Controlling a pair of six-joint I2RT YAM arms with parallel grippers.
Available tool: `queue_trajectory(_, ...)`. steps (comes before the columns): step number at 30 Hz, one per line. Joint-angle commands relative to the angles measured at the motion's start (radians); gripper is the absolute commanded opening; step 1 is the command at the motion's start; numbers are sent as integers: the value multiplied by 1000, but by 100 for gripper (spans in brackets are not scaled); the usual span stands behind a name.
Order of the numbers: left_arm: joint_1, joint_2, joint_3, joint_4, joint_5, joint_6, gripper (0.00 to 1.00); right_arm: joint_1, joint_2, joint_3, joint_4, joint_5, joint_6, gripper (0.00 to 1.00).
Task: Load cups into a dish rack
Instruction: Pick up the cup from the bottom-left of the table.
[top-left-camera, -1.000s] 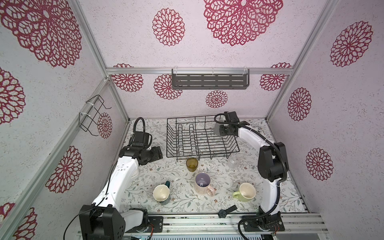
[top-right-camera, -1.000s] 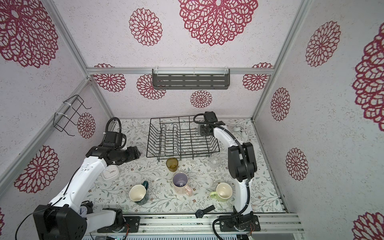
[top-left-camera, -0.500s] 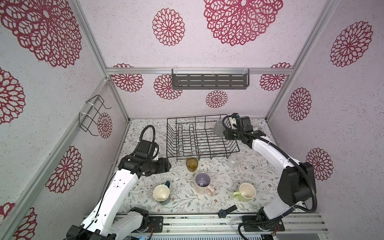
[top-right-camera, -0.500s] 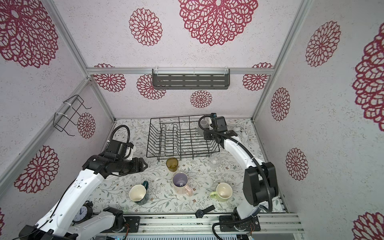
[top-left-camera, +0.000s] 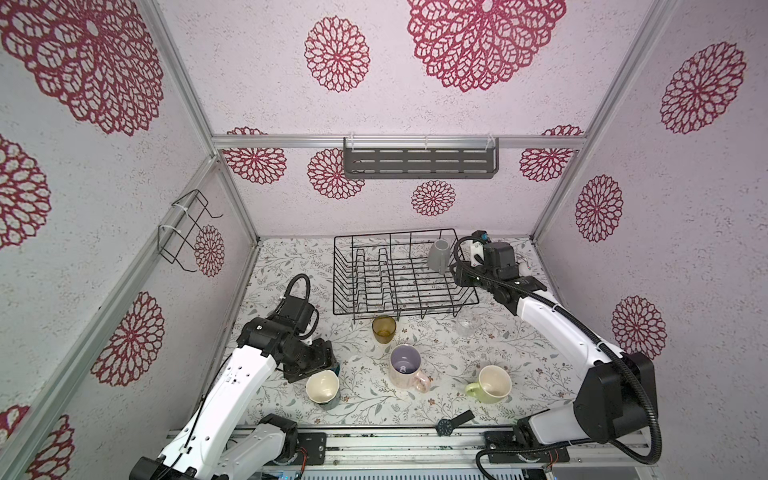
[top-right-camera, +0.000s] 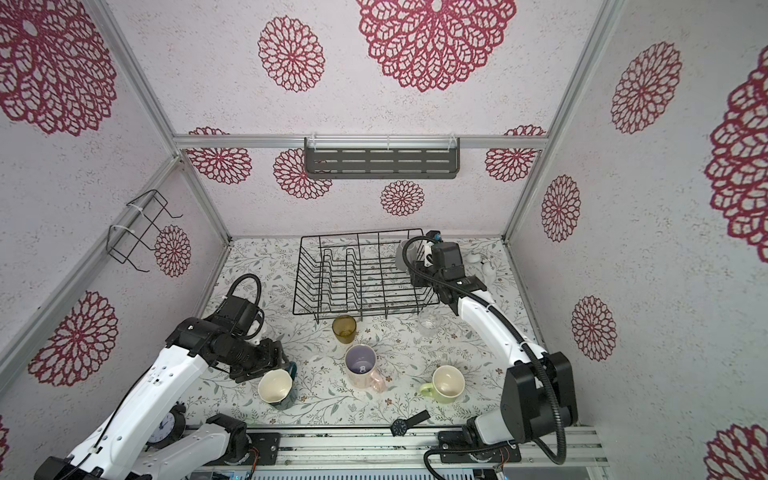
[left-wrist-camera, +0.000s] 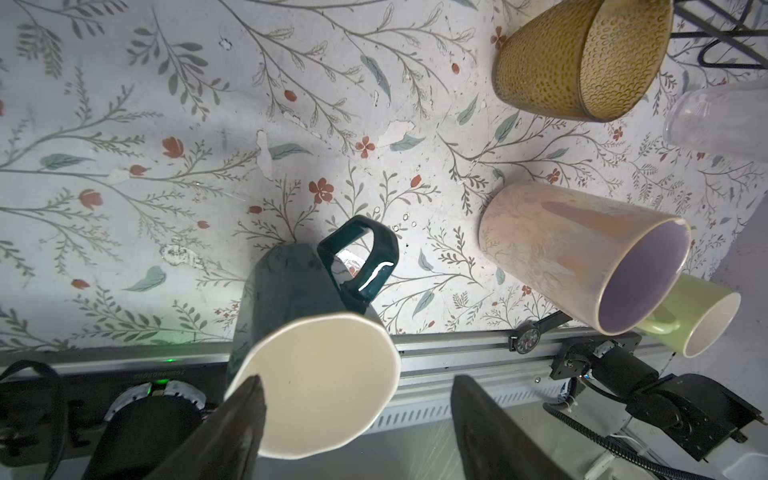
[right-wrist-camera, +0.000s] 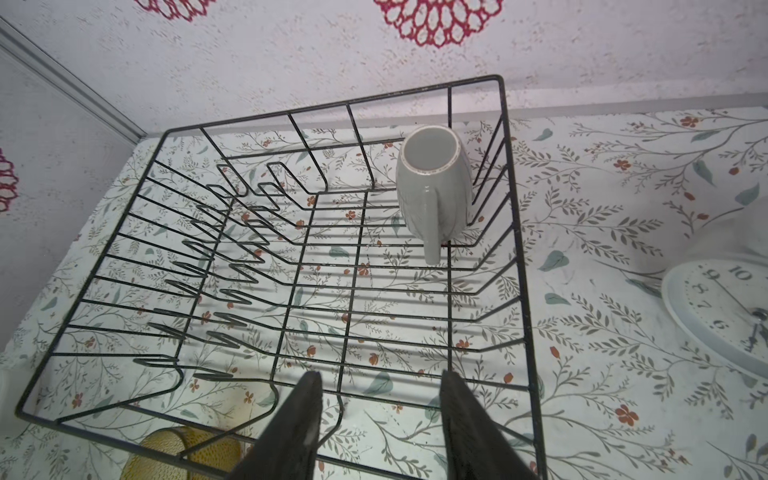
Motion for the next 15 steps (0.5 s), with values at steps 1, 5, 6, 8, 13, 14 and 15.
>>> queue_trajectory(1, -17, 36, 11, -35, -58, -15, 76, 6, -47, 7, 66, -17, 31, 49)
queue_trajectory(5, -22, 63, 14, -68, -115, -20, 76, 5, -50, 16, 59, -22, 29, 50)
queue_trajectory(6, -23, 68, 17, -74, -118, -20, 76, 5, -53, 12, 60, -20, 32, 50)
queue_trajectory(8, -34, 77, 22, -87, -138, -26, 76, 6, -61, 0, 68, -17, 38, 50)
queue_trajectory(13, -51, 92, -8, -67, -166, -66, 76, 6, -69, -7, 63, -22, 38, 50)
queue_trajectory(14, -52, 99, -12, -65, -179, -83, 75, 6, -73, -11, 63, -17, 39, 50)
queue_trajectory(15, -52, 102, -15, -64, -179, -91, 74, 6, -75, -13, 66, -14, 40, 50)
